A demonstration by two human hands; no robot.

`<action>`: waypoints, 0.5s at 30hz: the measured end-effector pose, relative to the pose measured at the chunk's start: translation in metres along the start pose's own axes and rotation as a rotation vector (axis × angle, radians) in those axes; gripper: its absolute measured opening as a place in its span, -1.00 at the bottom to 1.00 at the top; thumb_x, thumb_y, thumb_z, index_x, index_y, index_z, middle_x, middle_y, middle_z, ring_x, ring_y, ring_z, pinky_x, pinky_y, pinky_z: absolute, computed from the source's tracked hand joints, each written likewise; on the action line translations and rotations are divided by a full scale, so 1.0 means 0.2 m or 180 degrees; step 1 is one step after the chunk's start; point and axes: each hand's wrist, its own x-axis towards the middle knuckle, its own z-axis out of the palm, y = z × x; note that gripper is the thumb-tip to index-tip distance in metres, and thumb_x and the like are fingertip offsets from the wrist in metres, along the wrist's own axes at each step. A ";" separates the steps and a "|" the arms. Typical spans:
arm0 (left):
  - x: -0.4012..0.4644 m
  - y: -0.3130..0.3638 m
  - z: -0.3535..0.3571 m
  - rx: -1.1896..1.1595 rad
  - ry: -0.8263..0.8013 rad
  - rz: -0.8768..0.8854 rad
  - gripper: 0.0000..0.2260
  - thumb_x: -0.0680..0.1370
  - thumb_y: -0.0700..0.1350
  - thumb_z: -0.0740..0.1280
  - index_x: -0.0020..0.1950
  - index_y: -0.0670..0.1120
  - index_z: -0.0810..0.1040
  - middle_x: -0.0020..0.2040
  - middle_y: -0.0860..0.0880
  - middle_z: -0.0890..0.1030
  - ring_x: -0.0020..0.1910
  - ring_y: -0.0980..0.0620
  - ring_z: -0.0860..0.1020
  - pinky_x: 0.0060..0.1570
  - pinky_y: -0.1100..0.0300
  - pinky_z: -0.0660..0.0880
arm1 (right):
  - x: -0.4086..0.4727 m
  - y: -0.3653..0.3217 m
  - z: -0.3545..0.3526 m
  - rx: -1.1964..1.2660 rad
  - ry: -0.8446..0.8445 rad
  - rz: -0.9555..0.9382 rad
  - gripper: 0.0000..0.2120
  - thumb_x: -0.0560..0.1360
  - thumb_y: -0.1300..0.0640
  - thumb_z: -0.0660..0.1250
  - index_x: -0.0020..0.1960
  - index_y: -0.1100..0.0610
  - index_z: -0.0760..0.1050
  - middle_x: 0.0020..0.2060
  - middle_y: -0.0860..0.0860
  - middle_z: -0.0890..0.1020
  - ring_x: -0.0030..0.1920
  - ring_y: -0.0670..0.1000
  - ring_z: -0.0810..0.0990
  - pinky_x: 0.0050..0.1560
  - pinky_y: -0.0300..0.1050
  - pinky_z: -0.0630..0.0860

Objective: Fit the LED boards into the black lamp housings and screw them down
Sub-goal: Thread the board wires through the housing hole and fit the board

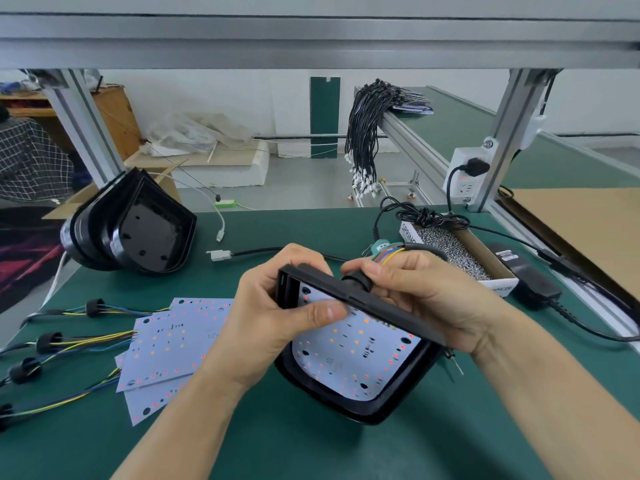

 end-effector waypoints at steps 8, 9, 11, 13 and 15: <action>-0.01 0.00 0.00 0.0045 0.0122 0.0058 -0.76 0.29 0.05 0.56 -0.20 0.00 0.58 -0.22 0.14 0.51 -0.21 0.10 0.47 -0.13 0.37 0.38 | 0.00 -0.01 0.04 -0.0336 0.0140 -0.0063 -0.70 0.41 0.11 0.33 -0.47 0.09 0.62 -0.11 -0.08 0.71 -0.17 -0.19 0.65 -0.27 -0.38 0.50; -0.01 0.00 0.00 0.0057 0.0135 0.0095 -0.75 0.29 0.07 0.56 -0.20 0.00 0.58 -0.21 0.14 0.51 -0.21 0.10 0.47 -0.13 0.37 0.38 | 0.00 -0.01 0.04 -0.0379 0.0138 -0.0053 -0.71 0.40 0.10 0.32 -0.47 0.09 0.62 -0.11 -0.08 0.71 -0.15 -0.19 0.65 -0.27 -0.38 0.50; 0.00 0.00 0.00 0.0094 0.0116 0.0110 -0.77 0.28 0.01 0.56 -0.20 0.00 0.58 -0.22 0.13 0.51 -0.21 0.10 0.47 -0.13 0.37 0.38 | -0.01 -0.01 0.04 -0.0505 0.0189 -0.0068 -0.75 0.37 0.09 0.34 -0.46 0.08 0.64 -0.12 -0.09 0.72 -0.12 -0.14 0.64 -0.27 -0.38 0.49; 0.00 0.00 0.00 0.0070 0.0037 0.0062 -0.82 0.29 -0.10 0.53 -0.20 -0.01 0.58 -0.21 0.13 0.51 -0.21 0.10 0.47 -0.13 0.37 0.38 | -0.02 -0.01 0.04 -0.0582 0.0275 -0.0154 -0.83 0.32 0.08 0.38 -0.41 0.09 0.66 -0.12 -0.06 0.72 -0.11 -0.13 0.64 -0.24 -0.36 0.51; 0.01 0.00 0.00 0.0050 -0.0017 0.0029 -0.84 0.30 -0.13 0.51 -0.20 -0.03 0.58 -0.21 0.11 0.50 -0.21 0.11 0.47 -0.13 0.36 0.38 | -0.02 -0.02 0.03 -0.0633 0.0312 -0.0270 -0.88 0.29 0.09 0.40 -0.36 0.09 0.69 -0.10 -0.04 0.72 -0.10 -0.17 0.66 -0.21 -0.34 0.53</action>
